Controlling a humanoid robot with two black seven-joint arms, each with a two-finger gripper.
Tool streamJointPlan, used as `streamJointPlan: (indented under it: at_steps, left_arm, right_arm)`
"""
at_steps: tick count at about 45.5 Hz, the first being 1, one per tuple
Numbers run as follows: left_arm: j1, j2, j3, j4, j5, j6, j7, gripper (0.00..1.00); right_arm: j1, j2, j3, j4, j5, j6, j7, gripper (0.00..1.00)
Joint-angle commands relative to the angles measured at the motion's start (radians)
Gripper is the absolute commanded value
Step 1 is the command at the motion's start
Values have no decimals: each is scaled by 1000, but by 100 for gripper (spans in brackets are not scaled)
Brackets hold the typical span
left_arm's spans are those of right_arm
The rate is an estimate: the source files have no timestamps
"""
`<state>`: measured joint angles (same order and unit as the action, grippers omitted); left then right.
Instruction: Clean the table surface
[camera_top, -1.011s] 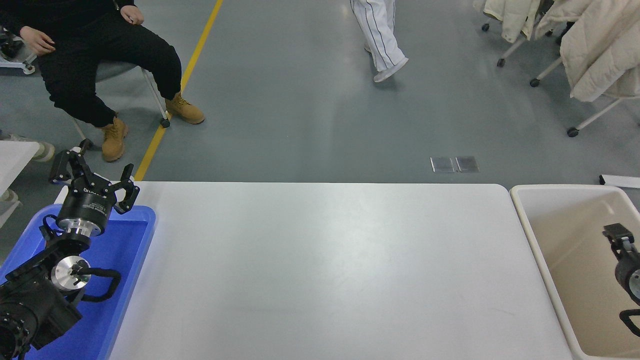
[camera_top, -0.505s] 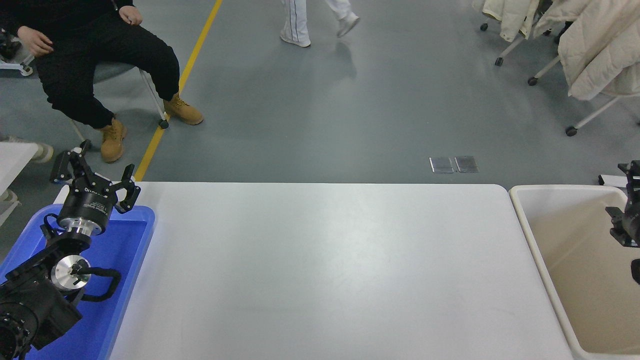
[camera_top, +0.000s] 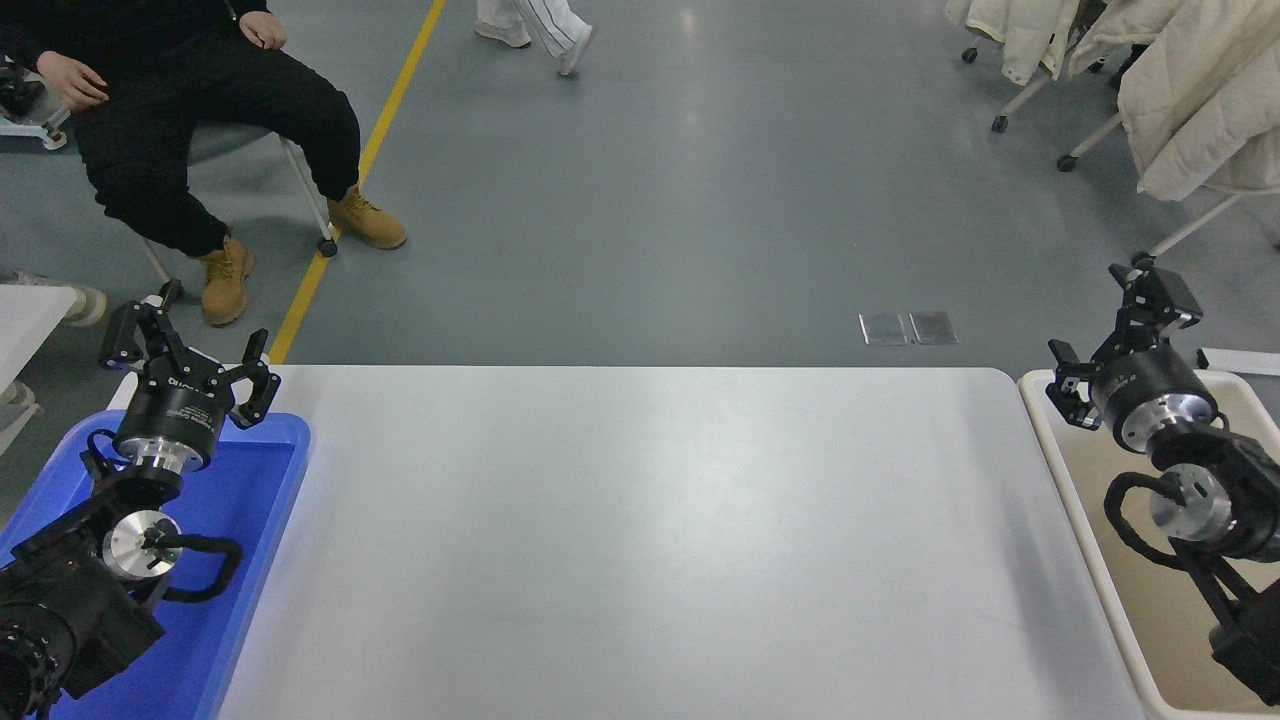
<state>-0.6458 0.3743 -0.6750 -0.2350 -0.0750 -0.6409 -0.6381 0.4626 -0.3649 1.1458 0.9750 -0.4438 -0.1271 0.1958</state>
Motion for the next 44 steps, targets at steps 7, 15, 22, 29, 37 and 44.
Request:
streamJointPlan:
  at_steps: [7,15,22,29,37,44]
  left_arm:
    - [0,0,0,0,0,0,0,100]
    - [0,0,0,0,0,0,0,100]
    - [0,0,0,0,0,1,0,100]
    - [0,0,0,0,0,1,0,100]
    - [0,0,0,-1,0,1,0,100]
    - [0,0,0,-1,0,0,0,100]
  right_arm:
    - [-1,115,9,-71,5,257,82,100]
    - [1,124,-8,-134,5,293,83,100]
    - [11,188,-21,-179,2,293,83,100]
    - [47,253,-18,-254,-1,280,97,100]
    - [56,276,-18,-282,-6,280,132,100]
    - [57,280,-20,-303,-9,279,137,100]
